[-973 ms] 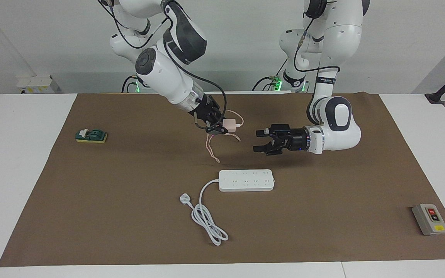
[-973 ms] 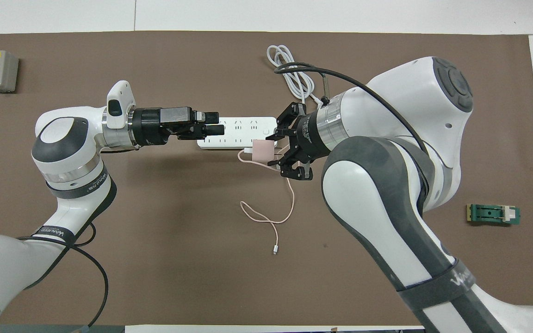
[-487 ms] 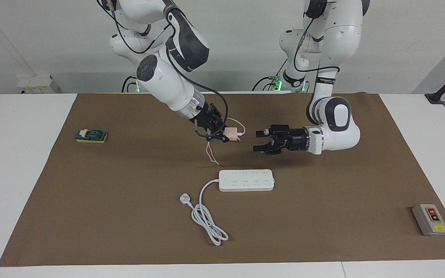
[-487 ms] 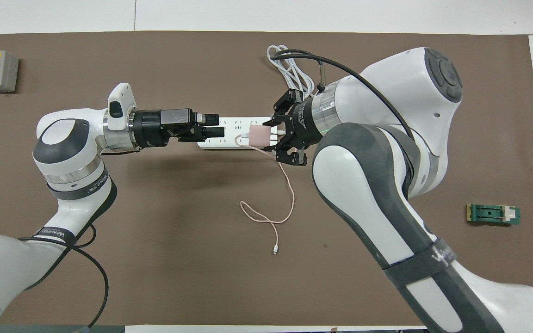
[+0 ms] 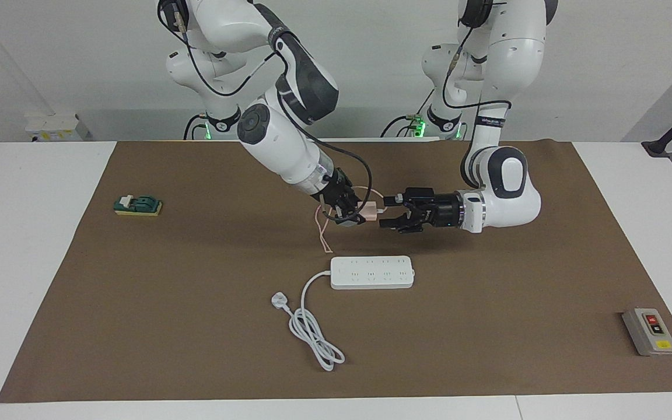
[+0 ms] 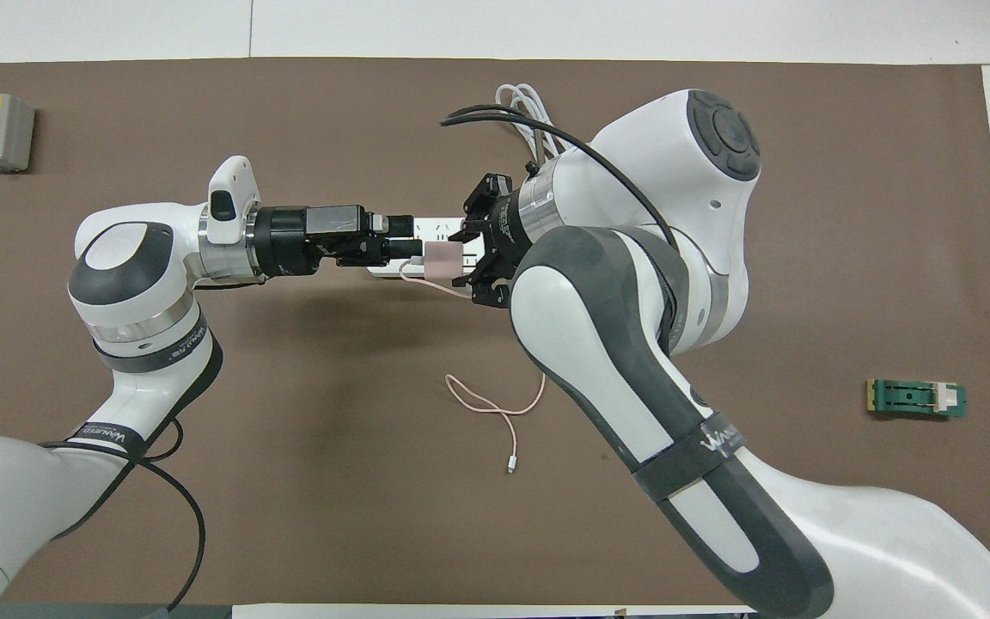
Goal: Plug charger into power strip
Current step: 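Align the charger prongs with a strip socket using the right gripper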
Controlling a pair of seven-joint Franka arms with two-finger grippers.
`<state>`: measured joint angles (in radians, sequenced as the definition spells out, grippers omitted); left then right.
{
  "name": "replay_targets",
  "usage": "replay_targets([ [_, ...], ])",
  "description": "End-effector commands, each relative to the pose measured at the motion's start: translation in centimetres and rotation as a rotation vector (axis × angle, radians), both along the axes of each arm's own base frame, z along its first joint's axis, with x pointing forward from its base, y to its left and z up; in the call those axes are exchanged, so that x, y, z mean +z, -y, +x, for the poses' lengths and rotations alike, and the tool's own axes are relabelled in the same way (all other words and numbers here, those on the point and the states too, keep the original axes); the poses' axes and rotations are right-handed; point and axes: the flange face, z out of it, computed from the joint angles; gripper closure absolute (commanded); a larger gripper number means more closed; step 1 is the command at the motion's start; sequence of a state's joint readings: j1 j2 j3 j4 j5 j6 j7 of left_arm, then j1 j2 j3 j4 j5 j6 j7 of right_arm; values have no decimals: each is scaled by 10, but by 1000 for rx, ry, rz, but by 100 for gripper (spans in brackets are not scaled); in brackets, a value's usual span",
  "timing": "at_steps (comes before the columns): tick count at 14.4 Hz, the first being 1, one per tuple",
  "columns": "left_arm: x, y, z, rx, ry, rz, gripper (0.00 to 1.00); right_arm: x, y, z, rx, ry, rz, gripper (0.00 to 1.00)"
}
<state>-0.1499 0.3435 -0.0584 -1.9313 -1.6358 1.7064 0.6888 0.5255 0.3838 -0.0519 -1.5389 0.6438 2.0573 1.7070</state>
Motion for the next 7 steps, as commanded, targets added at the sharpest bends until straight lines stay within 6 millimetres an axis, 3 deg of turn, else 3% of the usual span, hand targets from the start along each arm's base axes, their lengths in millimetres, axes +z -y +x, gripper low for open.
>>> replay_targets([
  [1,1,1,-7,21,-9,5,0,6,-2,4,-4,8,-1,100],
  [3,0,5,-8,21,-8,13,0,7,2,6,-7,1,-2,100],
  [5,0,6,-7,24,-8,17,0,27,3,13,-11,34,17,100],
  [7,-1,6,-7,24,-10,18,0,29,3,11,-2,23,17,100],
])
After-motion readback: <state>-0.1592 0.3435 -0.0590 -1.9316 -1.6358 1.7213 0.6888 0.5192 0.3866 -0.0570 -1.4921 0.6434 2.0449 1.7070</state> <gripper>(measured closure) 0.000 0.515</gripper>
